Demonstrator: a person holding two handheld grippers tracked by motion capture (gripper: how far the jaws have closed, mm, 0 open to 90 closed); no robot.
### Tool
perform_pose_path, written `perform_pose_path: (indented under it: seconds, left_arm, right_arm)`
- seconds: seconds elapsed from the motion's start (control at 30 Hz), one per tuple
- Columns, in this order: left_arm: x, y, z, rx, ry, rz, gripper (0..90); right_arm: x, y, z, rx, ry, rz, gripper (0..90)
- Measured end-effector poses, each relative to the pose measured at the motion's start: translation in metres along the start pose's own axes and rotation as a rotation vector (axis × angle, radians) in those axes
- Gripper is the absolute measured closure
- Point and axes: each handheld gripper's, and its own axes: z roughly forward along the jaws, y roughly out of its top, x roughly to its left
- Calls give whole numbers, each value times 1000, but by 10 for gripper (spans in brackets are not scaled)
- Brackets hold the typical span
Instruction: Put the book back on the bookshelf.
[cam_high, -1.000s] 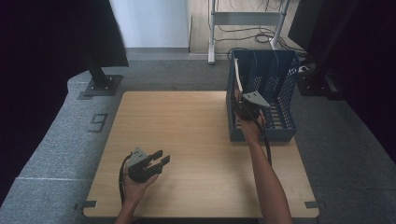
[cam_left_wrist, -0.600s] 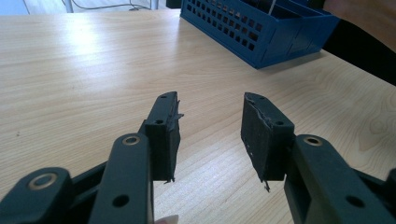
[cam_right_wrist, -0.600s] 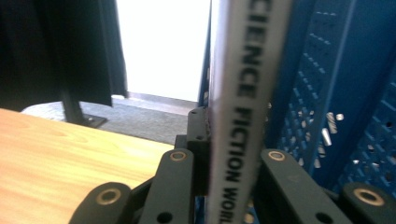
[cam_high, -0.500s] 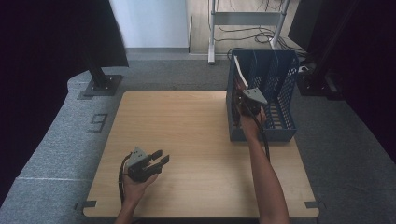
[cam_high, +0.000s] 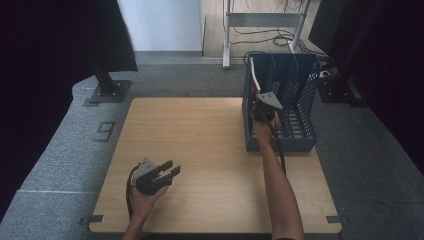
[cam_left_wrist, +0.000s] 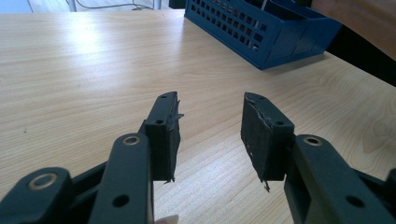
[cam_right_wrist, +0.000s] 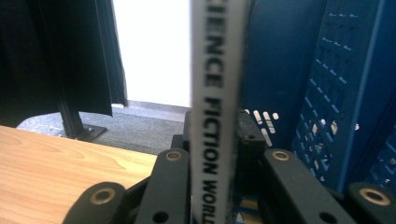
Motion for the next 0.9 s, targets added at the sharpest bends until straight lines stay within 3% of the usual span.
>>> perform_pose_path:
  seconds: [0.23,0.4,0.73,0.9]
  left_arm:
    - [1,1,-1,-5,-1,-3,568]
    - [-1,1,-1,-4,-3,2,567]
    - [-2,1,0,0,-7,5,567]
    - [-2,1,1,2,-7,5,566]
  right_arm:
    - [1,0,-6,-11,49,6,574]
    - [0,0,-10,3,56,5,476]
    - [-2,1,-13,18,73,3,476]
    - [2,1,-14,17,85,-21,565]
